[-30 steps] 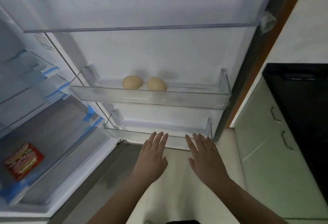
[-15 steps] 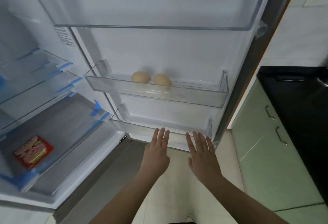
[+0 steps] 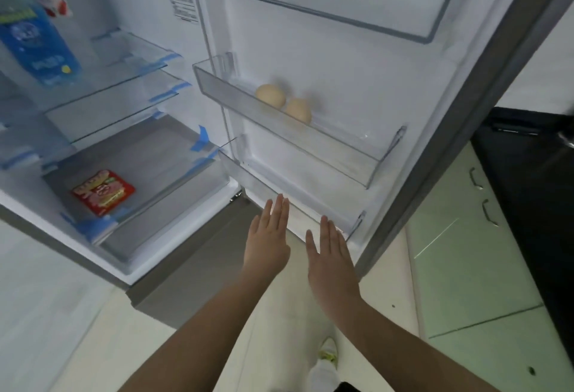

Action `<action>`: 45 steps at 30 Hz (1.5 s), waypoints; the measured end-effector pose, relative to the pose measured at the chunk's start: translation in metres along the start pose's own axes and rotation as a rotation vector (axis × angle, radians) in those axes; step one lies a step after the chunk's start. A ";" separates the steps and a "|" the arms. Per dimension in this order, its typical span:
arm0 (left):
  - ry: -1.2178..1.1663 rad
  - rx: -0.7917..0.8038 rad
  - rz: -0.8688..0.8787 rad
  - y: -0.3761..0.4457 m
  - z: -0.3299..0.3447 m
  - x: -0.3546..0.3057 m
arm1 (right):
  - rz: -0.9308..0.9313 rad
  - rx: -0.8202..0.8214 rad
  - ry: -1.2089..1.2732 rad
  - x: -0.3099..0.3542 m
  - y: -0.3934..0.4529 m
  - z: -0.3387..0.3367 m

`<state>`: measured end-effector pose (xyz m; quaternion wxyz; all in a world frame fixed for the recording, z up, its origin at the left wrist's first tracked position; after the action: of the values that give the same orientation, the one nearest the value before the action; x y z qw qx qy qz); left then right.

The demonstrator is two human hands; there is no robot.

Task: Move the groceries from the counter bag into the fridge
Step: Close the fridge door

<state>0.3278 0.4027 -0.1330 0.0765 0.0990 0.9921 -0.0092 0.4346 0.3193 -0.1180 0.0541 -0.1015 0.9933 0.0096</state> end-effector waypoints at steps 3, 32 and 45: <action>0.010 0.007 0.013 -0.023 0.005 0.017 | -0.065 0.015 0.002 0.023 -0.004 -0.012; -0.607 -0.050 -0.402 -0.186 0.002 -0.048 | -0.317 -0.341 0.896 -0.071 -0.103 -0.054; -0.753 -0.222 -0.669 -0.213 -0.047 -0.016 | -0.502 -0.058 1.348 -0.006 -0.070 -0.050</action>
<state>0.2945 0.1923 -0.0835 0.4315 -0.2429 0.8680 0.0374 0.4492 0.2508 -0.0677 -0.5731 -0.3119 0.7567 -0.0415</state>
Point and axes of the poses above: each hand's wrist, its own y-axis towards the middle knuckle, its own z-axis out of the palm, x = y × z, the point moved 5 cm from there along y, towards the middle knuckle, and after that the axes turned 13 degrees about -z, right-handed, at the moved point
